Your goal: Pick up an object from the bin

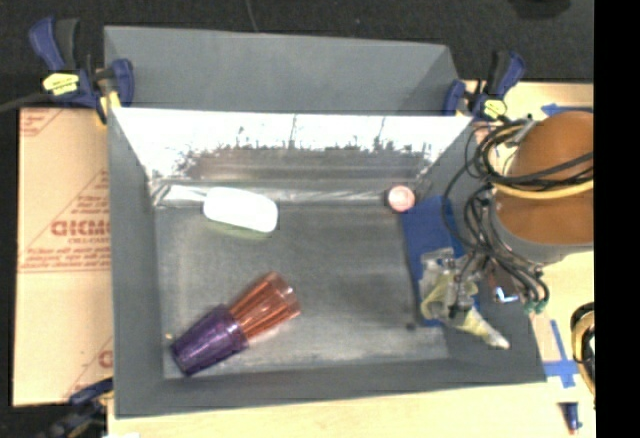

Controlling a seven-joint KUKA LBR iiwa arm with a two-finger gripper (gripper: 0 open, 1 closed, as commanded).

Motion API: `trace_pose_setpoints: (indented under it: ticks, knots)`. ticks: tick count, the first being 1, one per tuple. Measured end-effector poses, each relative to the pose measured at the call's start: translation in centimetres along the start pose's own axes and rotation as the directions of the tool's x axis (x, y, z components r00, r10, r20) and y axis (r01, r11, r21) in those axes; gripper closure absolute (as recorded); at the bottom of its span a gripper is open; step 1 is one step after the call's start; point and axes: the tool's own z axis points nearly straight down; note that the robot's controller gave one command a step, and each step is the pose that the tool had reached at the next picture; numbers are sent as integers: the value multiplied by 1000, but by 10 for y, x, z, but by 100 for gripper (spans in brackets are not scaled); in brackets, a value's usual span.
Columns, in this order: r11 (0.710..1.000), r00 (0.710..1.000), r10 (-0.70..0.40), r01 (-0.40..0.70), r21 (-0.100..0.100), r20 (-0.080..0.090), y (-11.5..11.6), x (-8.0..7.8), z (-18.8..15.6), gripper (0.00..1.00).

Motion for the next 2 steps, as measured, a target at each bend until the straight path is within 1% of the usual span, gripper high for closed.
trace_pose_setpoints:
  ticks: [1,2]
  knots:
    - [1000,1000,-1,1,-2,-5,0,1,14,100]
    - [1000,1000,2,-2,0,-1,-1,-1,-52,100]
